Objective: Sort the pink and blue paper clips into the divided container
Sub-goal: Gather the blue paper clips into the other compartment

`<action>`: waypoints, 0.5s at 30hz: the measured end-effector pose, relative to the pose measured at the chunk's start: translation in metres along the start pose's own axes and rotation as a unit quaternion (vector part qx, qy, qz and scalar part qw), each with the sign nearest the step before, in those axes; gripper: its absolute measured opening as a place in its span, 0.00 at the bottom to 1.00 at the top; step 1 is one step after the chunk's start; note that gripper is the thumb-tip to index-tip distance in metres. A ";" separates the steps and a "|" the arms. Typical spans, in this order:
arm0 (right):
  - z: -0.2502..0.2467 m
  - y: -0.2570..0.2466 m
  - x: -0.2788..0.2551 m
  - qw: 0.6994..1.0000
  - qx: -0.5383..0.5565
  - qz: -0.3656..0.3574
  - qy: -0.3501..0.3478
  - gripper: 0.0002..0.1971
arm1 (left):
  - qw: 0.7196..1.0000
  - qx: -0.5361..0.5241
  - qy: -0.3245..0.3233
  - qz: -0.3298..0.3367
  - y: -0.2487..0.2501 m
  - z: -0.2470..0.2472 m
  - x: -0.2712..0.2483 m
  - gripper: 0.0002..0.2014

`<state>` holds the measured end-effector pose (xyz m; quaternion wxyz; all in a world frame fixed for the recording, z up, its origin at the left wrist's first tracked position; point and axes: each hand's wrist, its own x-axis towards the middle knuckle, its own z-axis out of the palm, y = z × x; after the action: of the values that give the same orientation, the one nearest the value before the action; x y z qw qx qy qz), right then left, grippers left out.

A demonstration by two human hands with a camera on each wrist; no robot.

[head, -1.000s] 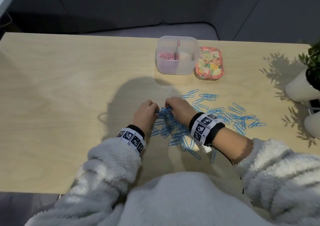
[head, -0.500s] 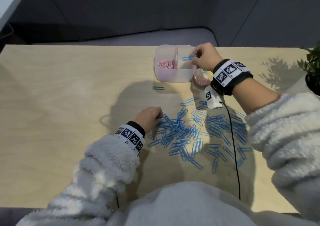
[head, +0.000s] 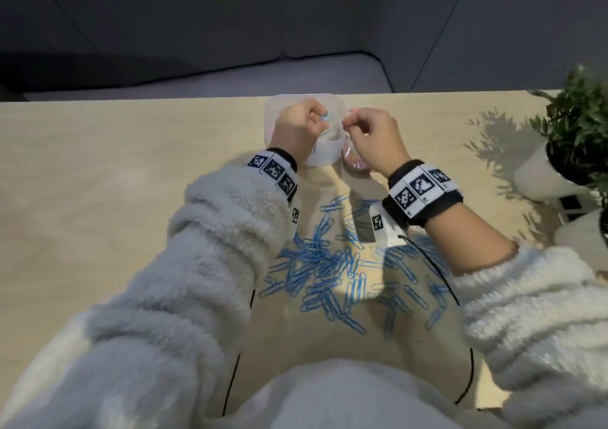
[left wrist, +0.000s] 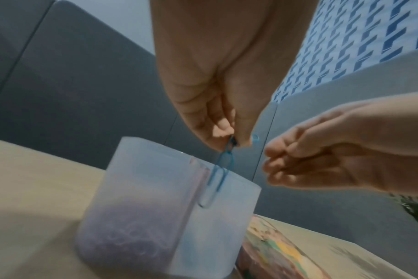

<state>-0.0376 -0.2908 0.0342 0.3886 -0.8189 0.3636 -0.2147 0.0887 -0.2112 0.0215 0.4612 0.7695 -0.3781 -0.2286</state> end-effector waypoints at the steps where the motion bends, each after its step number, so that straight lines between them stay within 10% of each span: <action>1: -0.001 0.005 -0.008 1.000 0.003 0.003 0.010 0.12 | 1.000 -0.021 0.018 -0.003 0.001 0.003 0.006 0.05; 9: 0.011 0.039 -0.043 0.999 0.010 0.037 -0.019 0.11 | 0.985 0.154 -0.044 0.057 -0.003 0.011 0.007 0.16; 12: 0.019 0.038 -0.045 0.998 0.009 0.037 -0.042 0.12 | 0.974 0.167 0.036 0.148 -0.003 -0.005 -0.011 0.13; 15: 0.027 0.042 -0.045 0.993 -0.050 0.050 -0.089 0.13 | 0.975 0.194 0.054 0.095 -0.022 -0.024 -0.041 0.10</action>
<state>-0.0674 -0.2616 -0.0192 0.3882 -0.8339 0.3787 -0.1025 0.0888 -0.1598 0.0130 0.3428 0.8162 -0.4607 -0.0640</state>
